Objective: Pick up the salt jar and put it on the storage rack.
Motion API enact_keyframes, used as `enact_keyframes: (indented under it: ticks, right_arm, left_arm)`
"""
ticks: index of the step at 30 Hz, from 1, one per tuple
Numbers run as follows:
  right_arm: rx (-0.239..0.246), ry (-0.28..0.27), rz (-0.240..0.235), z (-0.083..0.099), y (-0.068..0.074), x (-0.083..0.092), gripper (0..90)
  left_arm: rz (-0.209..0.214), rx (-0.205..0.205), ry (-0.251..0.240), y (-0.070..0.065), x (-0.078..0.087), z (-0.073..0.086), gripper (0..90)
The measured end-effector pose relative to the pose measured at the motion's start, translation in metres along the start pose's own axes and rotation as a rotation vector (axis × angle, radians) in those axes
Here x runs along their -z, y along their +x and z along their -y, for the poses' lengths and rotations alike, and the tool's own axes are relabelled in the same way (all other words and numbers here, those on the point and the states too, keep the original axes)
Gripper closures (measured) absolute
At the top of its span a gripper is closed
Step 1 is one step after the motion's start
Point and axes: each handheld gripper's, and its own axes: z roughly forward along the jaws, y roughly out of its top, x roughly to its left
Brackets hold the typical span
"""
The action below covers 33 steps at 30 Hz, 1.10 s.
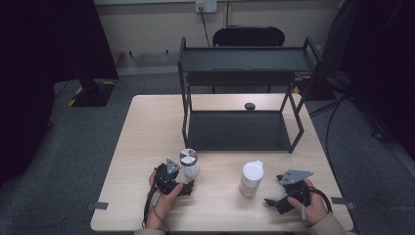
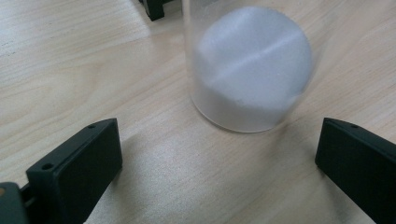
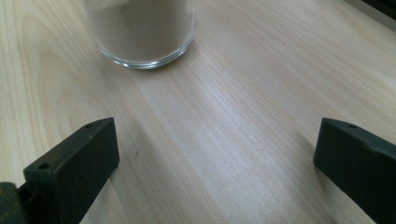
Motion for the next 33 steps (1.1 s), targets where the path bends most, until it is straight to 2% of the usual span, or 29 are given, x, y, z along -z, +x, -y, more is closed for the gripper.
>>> enact_keyframes:
  ticks: [9, 13, 22, 27, 30, 33]
  right_arm:
    - [0.000, 0.000, 0.000, 0.0000, 0.0000, 0.0000, 0.0]
    - [0.000, 0.000, 0.000, 0.0000, 0.0000, 0.0000, 0.0]
    - [0.000, 0.000, 0.000, 0.0000, 0.0000, 0.0000, 0.0]
    - [-0.001, 0.000, 0.000, 0.0000, 0.0000, 0.0000, 0.0]
    - [0.000, 0.000, 0.000, 0.0000, 0.0000, 0.0000, 0.0]
    - [-0.001, 0.000, 0.000, 0.0000, 0.0000, 0.0000, 0.0]
  left_arm:
    - [0.003, -0.014, 0.000, -0.0023, 0.0002, -0.0022, 2.1]
    - [0.009, -0.017, -0.016, -0.0039, 0.0011, -0.0050, 2.1]
    - [0.023, 0.018, -0.055, -0.0018, 0.0029, -0.0083, 1.9]
    - [0.028, 0.024, -0.072, -0.0005, 0.0000, -0.0093, 2.3]
    - [0.037, 0.043, -0.094, 0.0002, -0.0039, -0.0087, 3.0]
    - [0.037, 0.039, -0.096, 0.0000, -0.0055, -0.0089, 4.0]
